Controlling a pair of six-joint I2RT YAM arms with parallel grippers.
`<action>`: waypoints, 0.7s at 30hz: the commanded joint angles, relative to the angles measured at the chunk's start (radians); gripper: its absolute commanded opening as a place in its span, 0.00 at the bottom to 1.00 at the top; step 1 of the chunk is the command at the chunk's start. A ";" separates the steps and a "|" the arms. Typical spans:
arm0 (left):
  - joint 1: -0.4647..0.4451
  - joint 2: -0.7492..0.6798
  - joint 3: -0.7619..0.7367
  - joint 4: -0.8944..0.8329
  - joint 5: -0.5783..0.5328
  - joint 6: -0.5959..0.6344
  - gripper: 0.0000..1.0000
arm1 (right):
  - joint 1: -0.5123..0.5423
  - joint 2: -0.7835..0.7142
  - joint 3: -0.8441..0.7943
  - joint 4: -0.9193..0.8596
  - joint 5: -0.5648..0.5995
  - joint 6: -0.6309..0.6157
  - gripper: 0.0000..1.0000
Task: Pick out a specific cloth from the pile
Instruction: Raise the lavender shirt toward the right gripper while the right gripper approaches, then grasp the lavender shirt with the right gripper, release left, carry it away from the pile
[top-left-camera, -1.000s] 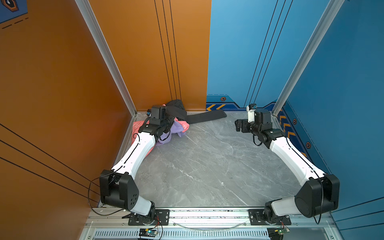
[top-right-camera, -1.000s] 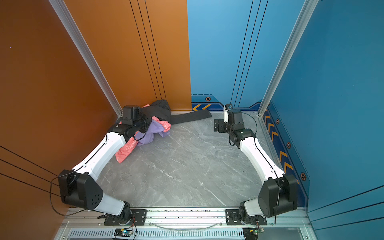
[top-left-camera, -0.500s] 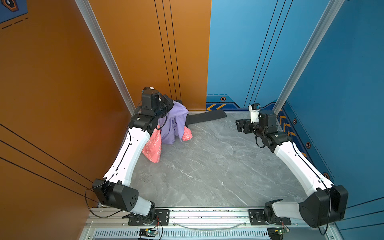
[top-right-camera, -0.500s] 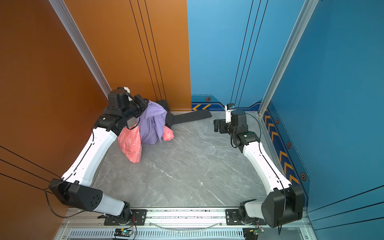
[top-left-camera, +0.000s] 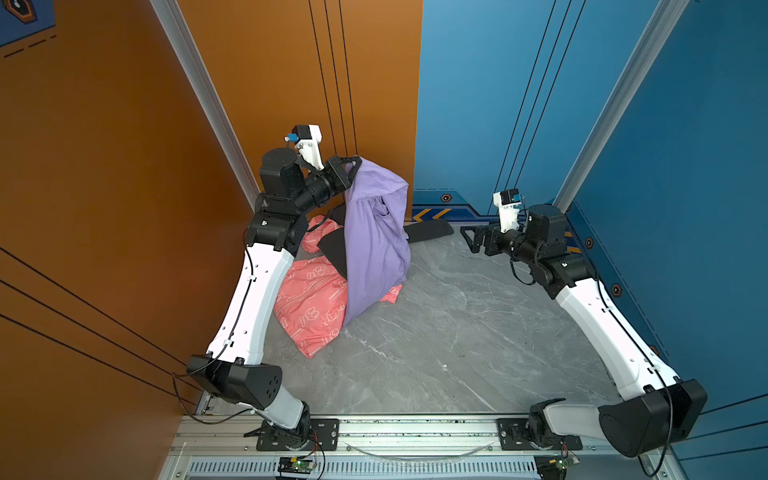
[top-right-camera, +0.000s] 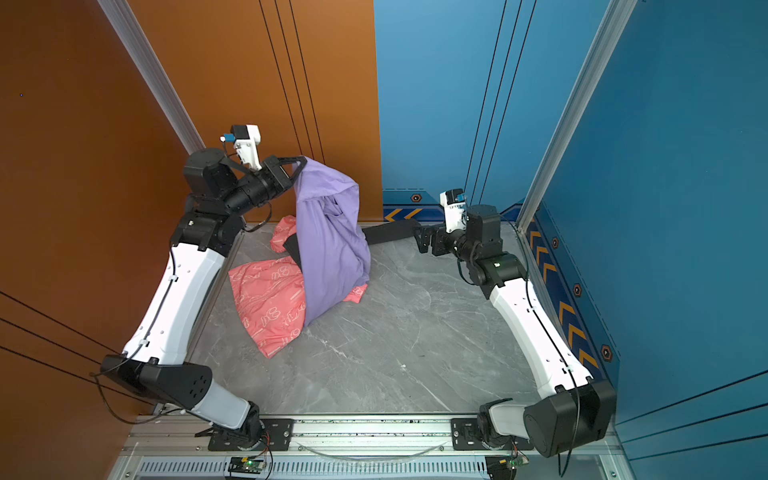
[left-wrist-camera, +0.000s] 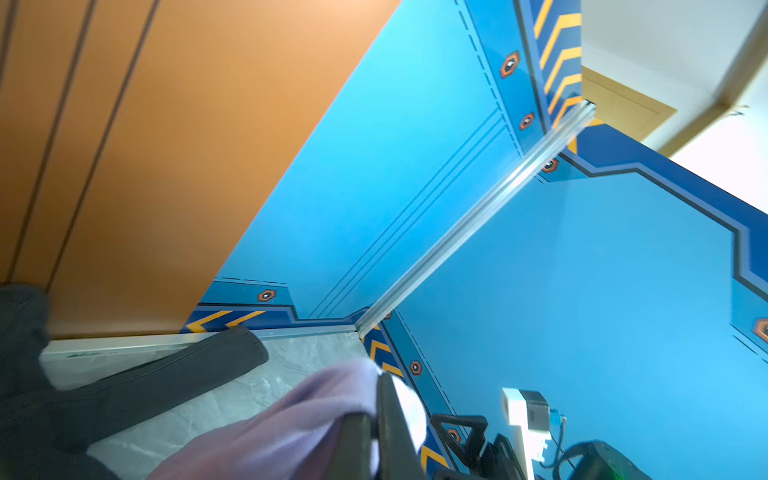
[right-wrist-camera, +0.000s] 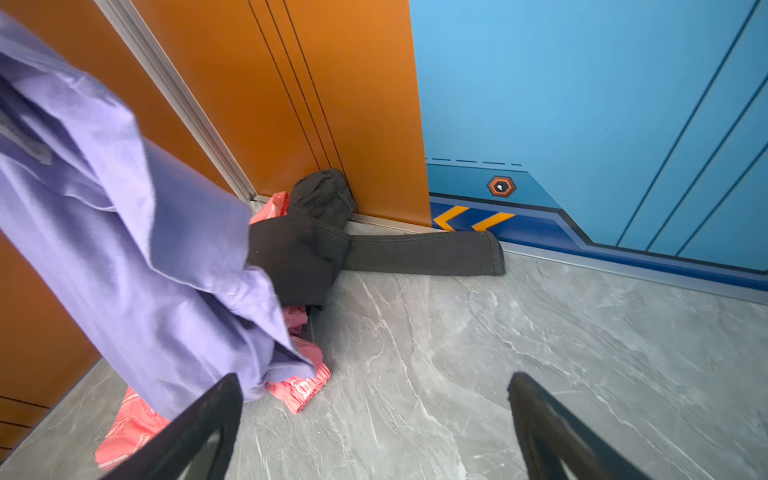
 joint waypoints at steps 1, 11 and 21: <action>0.000 0.032 0.077 0.088 0.164 0.005 0.00 | 0.012 0.025 0.066 -0.013 -0.063 0.025 0.99; -0.090 0.096 0.139 -0.215 0.153 0.190 0.00 | 0.063 0.131 0.273 -0.016 -0.150 0.050 0.92; -0.123 0.133 0.149 -0.248 0.168 0.210 0.00 | 0.180 0.318 0.512 -0.019 -0.197 0.058 0.78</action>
